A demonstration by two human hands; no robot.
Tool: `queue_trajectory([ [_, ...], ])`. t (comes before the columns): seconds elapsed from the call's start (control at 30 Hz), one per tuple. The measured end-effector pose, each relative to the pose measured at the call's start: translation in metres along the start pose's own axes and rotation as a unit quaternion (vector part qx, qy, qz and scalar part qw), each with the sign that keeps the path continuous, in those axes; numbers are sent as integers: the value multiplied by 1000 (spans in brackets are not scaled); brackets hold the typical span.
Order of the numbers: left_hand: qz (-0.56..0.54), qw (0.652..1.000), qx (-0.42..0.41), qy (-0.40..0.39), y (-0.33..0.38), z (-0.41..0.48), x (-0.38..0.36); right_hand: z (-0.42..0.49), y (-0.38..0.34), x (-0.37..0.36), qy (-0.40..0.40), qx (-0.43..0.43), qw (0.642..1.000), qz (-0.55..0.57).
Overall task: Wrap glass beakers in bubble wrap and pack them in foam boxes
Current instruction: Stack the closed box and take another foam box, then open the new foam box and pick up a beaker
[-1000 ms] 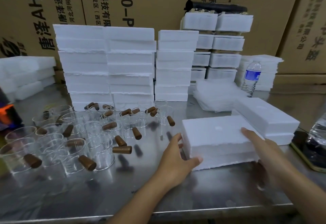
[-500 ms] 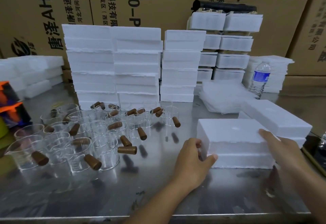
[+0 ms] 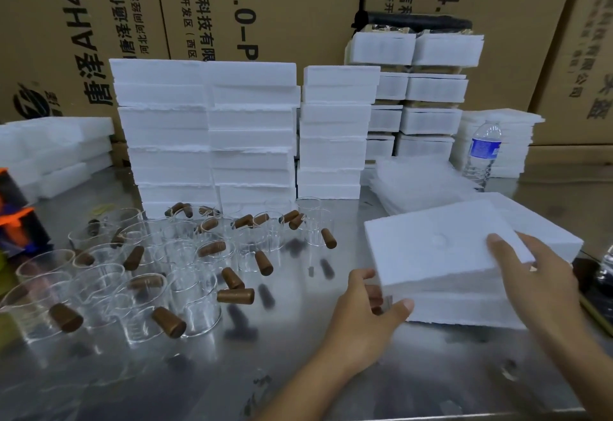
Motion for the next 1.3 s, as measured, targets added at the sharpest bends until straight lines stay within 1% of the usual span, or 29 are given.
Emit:
queue_trajectory([
  [0.1, 40, 999, -9, -34, 5, -3, 0, -1, -21, 4, 31, 58, 998, -7],
  [0.17, 66, 997, -17, -31, 8, -6, 2, 0, -36, 6, 45, 97, 994, -25],
  [0.23, 68, 997, -20, -22, 11, -9, 7, -2, -50, 3, 48, 130, 989, -50],
  [0.33, 41, 999, -20, 24, 14, -17, 20, -10, -72, -9, 42, 197, 978, -51],
  [0.43, -37, 994, -35, 92, 10, -33, 38, -33, -93, -36, 27, 283, 958, -41],
  [0.5, -85, 989, -51, 111, 3, -47, 51, -55, -102, -61, 12, 362, 931, -56],
  [0.53, -111, 985, -55, 117, 0, -54, 56, -67, -104, -75, 6, 405, 911, -80],
  [0.6, -155, 978, -57, 128, -5, -68, 67, -86, -103, -101, -1, 482, 861, -160],
  [0.67, -165, 976, -49, 133, -8, -82, 75, -97, -98, -123, -8, 524, 821, -227],
  [0.8, -131, 975, -60, 167, -1, -106, 87, -105, -94, -150, -4, 534, 790, -300],
  [0.87, -111, 975, -73, 176, 8, -111, 89, -102, -95, -160, -22, 526, 781, -336],
  [0.93, -94, 975, -70, 188, 14, -112, 91, -97, -97, -166, -50, 501, 785, -360],
  [1.03, -80, 977, -38, 195, 16, -109, 90, -93, -93, -169, -89, 480, 789, -373],
  [1.1, -49, 983, -30, 175, 17, -108, 85, -93, -88, -168, -116, 471, 791, -372],
  [1.2, -24, 989, -19, 146, 13, -109, 81, -93, -82, -164, -169, 427, 807, -371],
  [1.3, -21, 989, 7, 148, 8, -106, 79, -96, -74, -160, -230, 416, 787, -394],
])
Point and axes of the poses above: each hand's wrist, its own z-axis towards the middle knuckle, its own x-axis out of the back of the hand, y = z × x, the point moved 4 cm from there along z, towards the middle knuckle, and after that the axes turned 11 degrees about -y, right-handed, at the moved point
